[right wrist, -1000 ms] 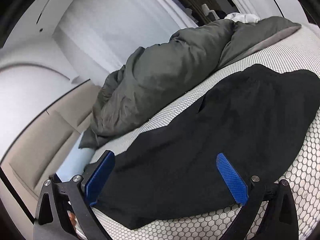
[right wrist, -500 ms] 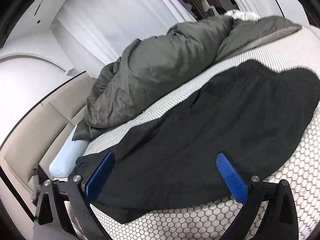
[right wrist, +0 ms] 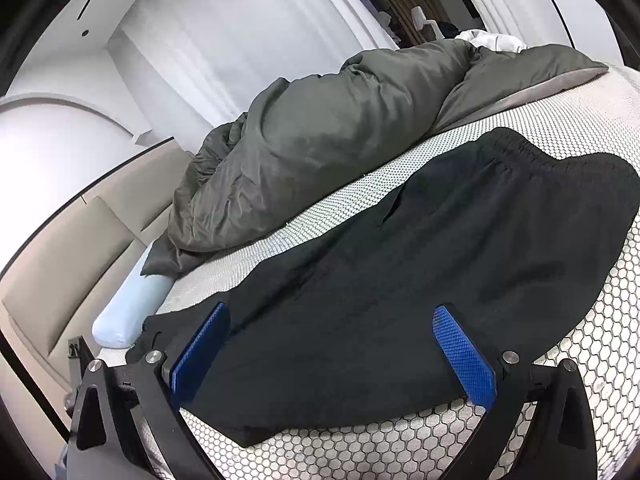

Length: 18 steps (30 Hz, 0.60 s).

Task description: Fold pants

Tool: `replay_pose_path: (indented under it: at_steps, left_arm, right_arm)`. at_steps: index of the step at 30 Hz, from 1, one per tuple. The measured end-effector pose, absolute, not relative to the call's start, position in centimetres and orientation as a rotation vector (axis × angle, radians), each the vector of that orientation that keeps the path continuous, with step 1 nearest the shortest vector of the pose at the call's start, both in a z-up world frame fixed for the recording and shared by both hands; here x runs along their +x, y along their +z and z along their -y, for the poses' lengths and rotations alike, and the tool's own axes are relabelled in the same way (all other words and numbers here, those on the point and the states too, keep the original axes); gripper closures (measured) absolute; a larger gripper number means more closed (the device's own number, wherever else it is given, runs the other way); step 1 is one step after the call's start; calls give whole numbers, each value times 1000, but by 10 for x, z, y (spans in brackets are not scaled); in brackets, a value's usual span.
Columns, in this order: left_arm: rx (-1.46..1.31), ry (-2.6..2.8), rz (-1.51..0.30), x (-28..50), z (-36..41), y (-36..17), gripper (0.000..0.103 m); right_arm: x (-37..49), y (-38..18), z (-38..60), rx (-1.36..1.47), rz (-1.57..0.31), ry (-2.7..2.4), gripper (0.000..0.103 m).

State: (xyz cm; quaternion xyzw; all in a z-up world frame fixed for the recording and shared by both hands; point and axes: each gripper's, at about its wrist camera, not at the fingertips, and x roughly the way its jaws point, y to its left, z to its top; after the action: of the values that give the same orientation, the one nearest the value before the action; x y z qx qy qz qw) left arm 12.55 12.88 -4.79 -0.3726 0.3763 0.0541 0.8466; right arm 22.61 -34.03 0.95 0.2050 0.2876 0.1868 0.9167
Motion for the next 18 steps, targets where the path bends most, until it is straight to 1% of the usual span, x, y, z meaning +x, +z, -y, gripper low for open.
replay_pose_path:
  at_steps: [3,9,13,16,18]
  left_arm:
    - [-802,132,-777,131,-131,-51,92]
    - [-731,158,-697,154,-140,-27,92]
    - [-740,186,-766,172,-144,-37,92]
    - [-775,198,-811,169,-150,-50,92]
    - [-806,180,-806,158,-159,-52,89]
  right_arm:
    - [226,9,344,434,-595,384,0]
    - [227,8,346,454,-594,385,0]
    - [227,8,345,440,-594,384,0]
    - [226,9,348,430,-589,372,0]
    - [225,9,350,438,-586,369,0]
